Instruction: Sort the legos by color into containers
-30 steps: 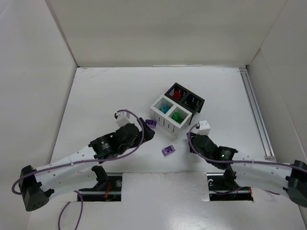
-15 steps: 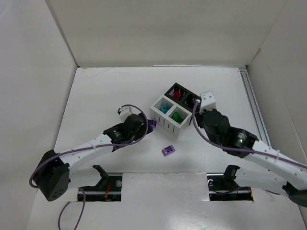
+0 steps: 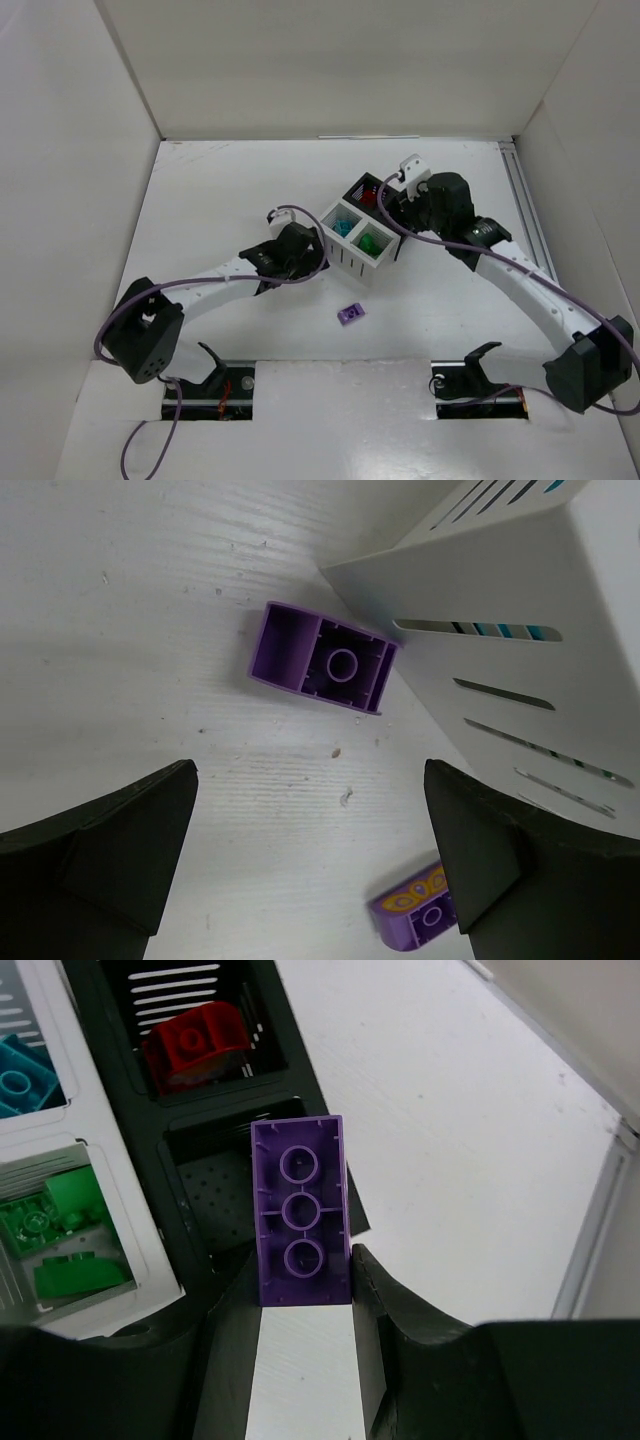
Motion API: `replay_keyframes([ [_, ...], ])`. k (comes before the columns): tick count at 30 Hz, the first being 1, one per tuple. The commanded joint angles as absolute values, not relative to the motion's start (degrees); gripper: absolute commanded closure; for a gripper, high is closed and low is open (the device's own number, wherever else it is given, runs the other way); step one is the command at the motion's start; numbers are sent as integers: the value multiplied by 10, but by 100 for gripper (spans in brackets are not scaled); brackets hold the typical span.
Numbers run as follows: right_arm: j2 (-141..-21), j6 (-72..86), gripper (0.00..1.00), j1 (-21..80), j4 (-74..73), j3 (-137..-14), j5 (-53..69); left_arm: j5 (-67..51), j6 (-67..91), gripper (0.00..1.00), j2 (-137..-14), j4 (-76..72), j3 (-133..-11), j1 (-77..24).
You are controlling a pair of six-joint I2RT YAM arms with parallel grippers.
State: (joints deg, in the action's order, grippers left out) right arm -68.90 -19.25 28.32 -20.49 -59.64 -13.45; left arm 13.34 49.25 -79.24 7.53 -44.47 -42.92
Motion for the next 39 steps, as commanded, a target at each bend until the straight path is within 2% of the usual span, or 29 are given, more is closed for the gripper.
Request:
replay_keyframes([
  [1, -704, -227, 78, 258, -162, -608, 15, 143, 455, 6, -802, 81, -472, -426],
  [5, -717, -233, 75, 245, -162, -603, 36, 149, 432, 6, -807, 74, -472, -426],
  [8, -724, -233, 59, 240, -172, -603, 41, 137, 404, 6, -812, 54, -467, -426],
  [9, -724, -233, 47, 240, -179, -598, 41, 137, 396, 6, -820, 54, -467, -426],
  [11, -729, -233, 35, 240, -185, -598, 41, 137, 378, 6, -827, 47, -467, -426],
  [13, -729, -233, 27, 240, -190, -598, 41, 142, 364, 6, -843, 38, -475, -426],
  [16, -709, -233, 21, 235, -196, -598, 36, 142, 343, 6, -855, 33, -480, -426],
  [30, -626, -233, 20, 229, -220, -556, 19, 137, 294, 13, -879, -69, -456, -426],
  [39, -570, -233, 18, 224, -238, -545, 1, 149, 283, 32, -913, -73, -468, -426],
])
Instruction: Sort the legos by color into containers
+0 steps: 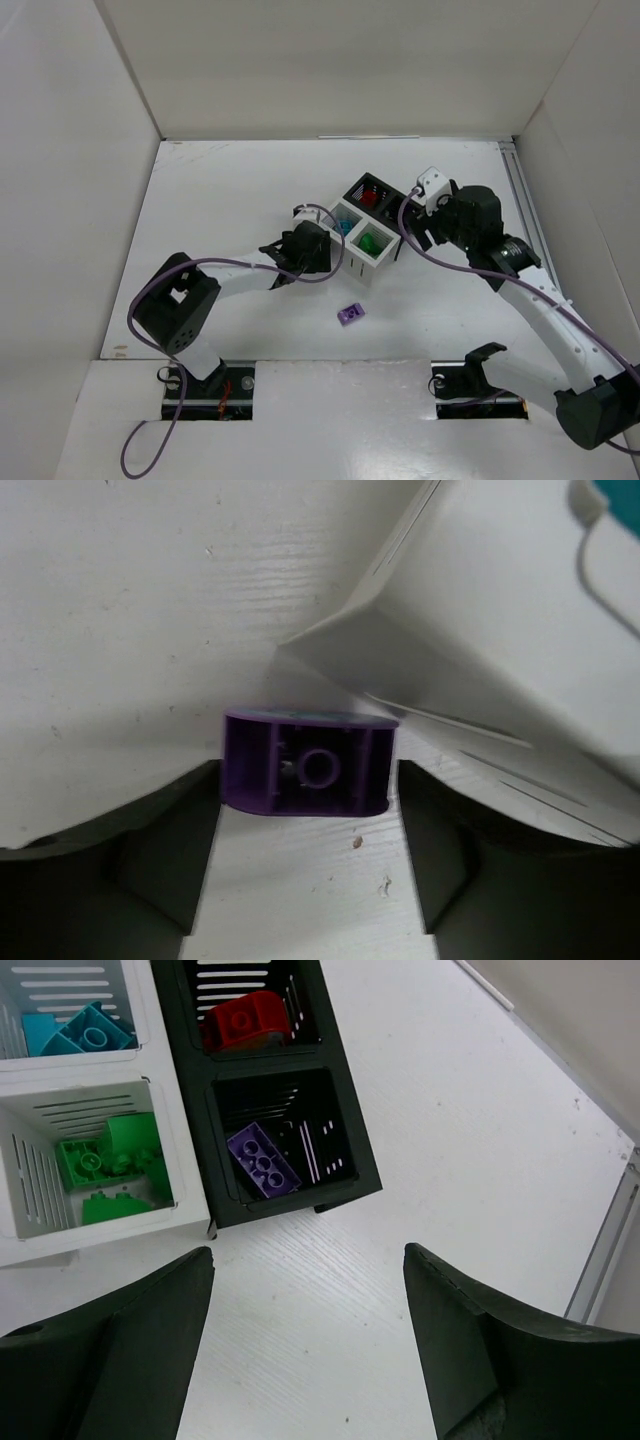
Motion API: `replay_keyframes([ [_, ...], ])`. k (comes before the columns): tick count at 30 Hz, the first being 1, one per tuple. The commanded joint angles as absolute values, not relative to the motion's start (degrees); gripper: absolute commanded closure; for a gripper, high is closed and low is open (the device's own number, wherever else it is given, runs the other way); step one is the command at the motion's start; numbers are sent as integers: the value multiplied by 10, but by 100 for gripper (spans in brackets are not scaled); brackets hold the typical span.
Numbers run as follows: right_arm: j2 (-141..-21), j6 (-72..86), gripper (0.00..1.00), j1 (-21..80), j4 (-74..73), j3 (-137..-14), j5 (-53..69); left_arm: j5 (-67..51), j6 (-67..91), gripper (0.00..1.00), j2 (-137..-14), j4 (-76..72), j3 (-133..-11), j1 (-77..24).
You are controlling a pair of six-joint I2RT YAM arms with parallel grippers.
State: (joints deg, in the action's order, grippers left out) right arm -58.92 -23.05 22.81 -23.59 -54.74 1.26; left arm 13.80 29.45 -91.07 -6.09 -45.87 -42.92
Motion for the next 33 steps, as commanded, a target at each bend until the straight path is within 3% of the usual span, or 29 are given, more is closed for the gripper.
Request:
replay_keyframes([
  [1, -561, -233, 18, 224, -238, -545, -5, 149, 283, 39, -918, -68, -468, -426],
  [6, -542, -233, 18, 219, -249, -540, -11, 155, 305, 62, -907, -54, -463, -426],
  [14, -516, -233, 18, 219, -259, -516, -11, 202, 372, 65, -756, 46, -425, -486],
  [17, -495, -233, 18, 214, -270, -503, -36, 221, 378, 63, -664, 96, -458, -531],
  [21, -483, -186, 14, 197, -308, -490, -78, 179, 340, 63, -642, 69, -512, -536],
  [25, -434, -153, 0, 192, -328, -465, -119, 163, 280, 63, -723, 26, -615, -536],
  [33, -372, -129, 0, 185, -377, -471, -163, 91, 214, 65, -961, 51, -874, -516],
])
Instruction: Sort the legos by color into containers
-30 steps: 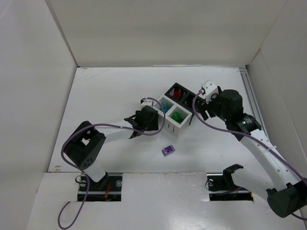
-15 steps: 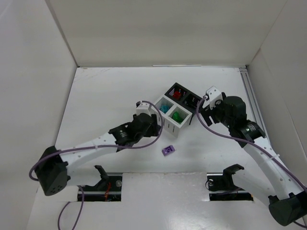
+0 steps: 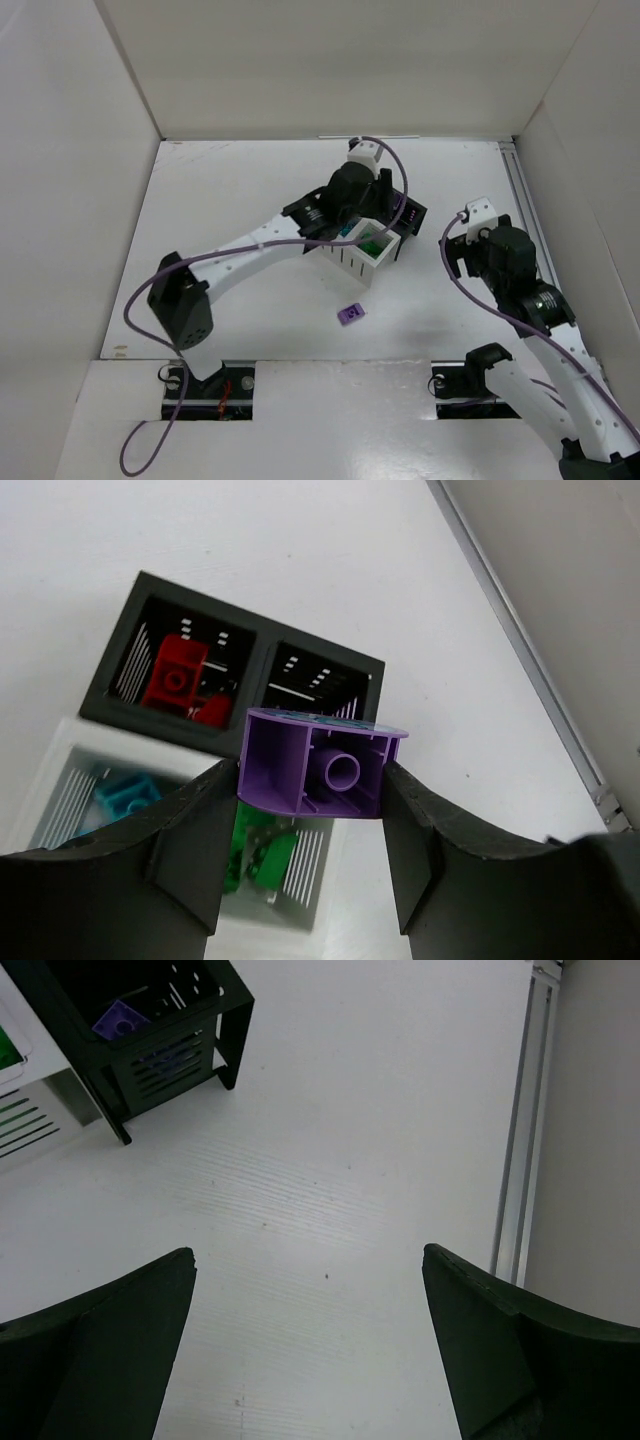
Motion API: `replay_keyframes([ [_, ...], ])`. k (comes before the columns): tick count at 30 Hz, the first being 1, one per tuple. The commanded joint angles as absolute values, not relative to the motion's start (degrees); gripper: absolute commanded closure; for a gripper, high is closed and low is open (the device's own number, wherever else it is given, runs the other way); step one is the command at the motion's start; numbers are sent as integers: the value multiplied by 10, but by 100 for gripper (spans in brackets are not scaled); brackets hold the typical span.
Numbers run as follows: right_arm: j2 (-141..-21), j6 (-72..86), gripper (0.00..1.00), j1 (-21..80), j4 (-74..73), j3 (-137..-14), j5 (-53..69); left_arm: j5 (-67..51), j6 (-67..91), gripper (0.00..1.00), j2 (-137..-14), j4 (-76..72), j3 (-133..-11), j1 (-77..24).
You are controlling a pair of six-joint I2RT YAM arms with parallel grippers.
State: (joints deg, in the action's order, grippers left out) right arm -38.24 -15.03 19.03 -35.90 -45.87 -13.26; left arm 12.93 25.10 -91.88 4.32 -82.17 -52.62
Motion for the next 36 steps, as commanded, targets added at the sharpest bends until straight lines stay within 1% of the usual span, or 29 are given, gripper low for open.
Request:
replay_keyframes([
  [1, -367, -129, 0, 185, -385, -471, -163, 82, 208, 65, -978, 51, -889, -516],
  [3, -367, -129, 0, 180, -392, -471, -163, 56, 200, 64, -1026, 46, -936, -511],
  [4, -367, -129, 0, 180, -392, -471, -163, 56, 194, 63, -1060, 68, -975, -511],
  [5, -367, -129, 0, 180, -392, -471, -156, 56, 194, 63, -1061, 69, -996, -505],
  [6, -367, -129, 0, 180, -392, -471, -149, 56, 194, 61, -1092, 91, -1014, -505],
  [8, -373, -129, 0, 180, -397, -476, -143, 56, 194, 59, -1117, 111, -1053, -499],
  [9, -373, -138, 0, 180, -397, -476, -138, 56, 194, 50, -1127, 118, -1061, -499],
  [12, -378, -156, 0, 180, -391, -476, -108, 41, 186, 34, -1142, 124, -1066, -494],
  [13, -378, -156, 0, 180, -391, -476, -103, 35, 180, 33, -1142, 131, -1066, -494],
  [14, -378, -156, 0, 180, -384, -470, -92, 35, 180, 28, -1142, 131, -1066, -494],
  [15, -378, -162, 0, 180, -384, -470, -82, 35, 180, 25, -1142, 138, -1066, -494],
  [19, -373, -202, 0, 180, -362, -454, 0, 40, 180, 20, -1100, 138, -1021, -494],
  [20, -373, -213, 0, 186, -351, -454, 50, 40, 180, 18, -1069, 132, -1008, -494],
  [21, -373, -226, 0, 192, -342, -443, 75, 40, 180, 16, -1050, 132, -993, -494],
  [22, -367, -240, 0, 213, -324, -430, 93, 40, 187, 9, -1030, 123, -977, -494],
  [23, -367, -248, 0, 228, -312, -420, 109, 40, 192, 3, -1007, 118, -934, -494],
  [24, -360, -255, 0, 248, -301, -412, 136, 52, 192, 0, -952, 103, -908, -494],
  [25, -360, -255, 0, 293, -278, -406, 141, 60, 202, 0, -922, 95, -880, -500],
  [26, -360, -260, 0, 319, -265, -395, 147, 67, 207, 0, -892, 89, -822, -500],
  [27, -360, -260, 0, 346, -255, -395, 147, 84, 221, 0, -829, 78, -791, -505],
  [28, -360, -260, 0, 401, -238, -389, 141, 93, 232, 0, -794, 78, -761, -513],
  [29, -373, -275, 0, 429, -238, -389, 141, 102, 242, 0, -762, 73, -733, -513],
  [30, -380, -275, 0, 456, -238, -389, 131, 119, 252, 0, -731, 73, -674, -521],
  [31, -387, -281, 0, 481, -231, -395, 125, 120, 280, 0, -664, 73, -645, -521],
  [32, -396, -281, 0, 523, -221, -395, 125, 125, 294, 0, -633, 73, -618, -521],
  [33, -421, -289, 0, 540, -221, -395, 125, 132, 311, 0, -603, 73, -568, -521],
  [34, -437, -289, 0, 556, -213, -395, 134, 149, 329, 0, -550, 90, -547, -521],
  [35, -456, -298, 0, 578, -207, -395, 148, 159, 344, 0, -526, 101, -527, -526],
  [36, -501, -314, 0, 585, -207, -401, 168, 170, 376, 0, -504, 113, -508, -526],
])
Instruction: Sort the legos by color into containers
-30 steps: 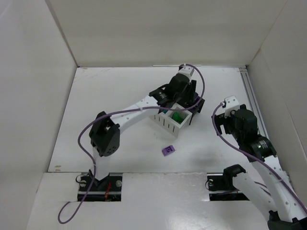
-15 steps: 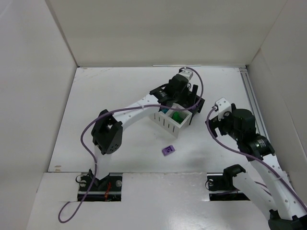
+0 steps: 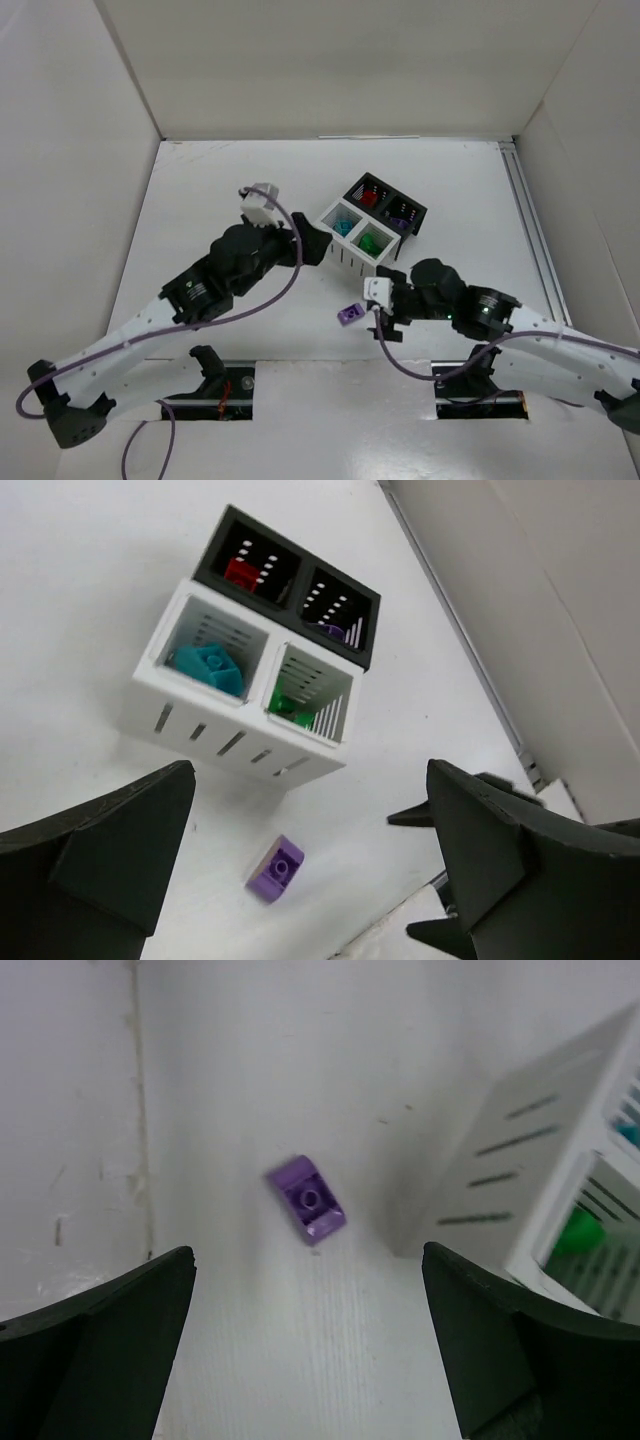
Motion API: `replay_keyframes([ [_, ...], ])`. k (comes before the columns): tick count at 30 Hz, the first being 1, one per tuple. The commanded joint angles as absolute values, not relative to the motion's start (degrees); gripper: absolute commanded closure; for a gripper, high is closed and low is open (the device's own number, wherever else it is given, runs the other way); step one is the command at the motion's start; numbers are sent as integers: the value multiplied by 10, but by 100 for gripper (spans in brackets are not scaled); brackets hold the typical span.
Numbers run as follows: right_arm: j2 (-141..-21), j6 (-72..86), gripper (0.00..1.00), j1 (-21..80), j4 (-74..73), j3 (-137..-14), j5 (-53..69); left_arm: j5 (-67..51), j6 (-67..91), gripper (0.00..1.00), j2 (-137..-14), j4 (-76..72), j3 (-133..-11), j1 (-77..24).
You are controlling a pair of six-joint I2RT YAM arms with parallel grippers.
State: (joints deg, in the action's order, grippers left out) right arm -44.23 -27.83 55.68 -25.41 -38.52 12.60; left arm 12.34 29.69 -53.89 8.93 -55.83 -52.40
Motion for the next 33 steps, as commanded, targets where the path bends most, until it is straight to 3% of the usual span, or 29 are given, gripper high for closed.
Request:
replay_keyframes([
  [1, -524, -314, 0, 591, -201, -401, 181, 201, 396, 0, -484, 151, -478, -526],
  [9, -679, -354, 0, 622, -171, -438, 134, 332, 564, 0, -403, 302, -436, -526],
  [17, -805, -410, 0, 622, -179, -519, 87, 339, 562, 0, -409, 292, -425, -526],
  [21, -871, -422, 2, 612, -203, -544, 119, 345, 548, 0, -409, 292, -425, -526],
  [33, -905, -354, 3, 601, -282, -556, 106, 339, 518, 0, -355, 265, -410, -526],
])
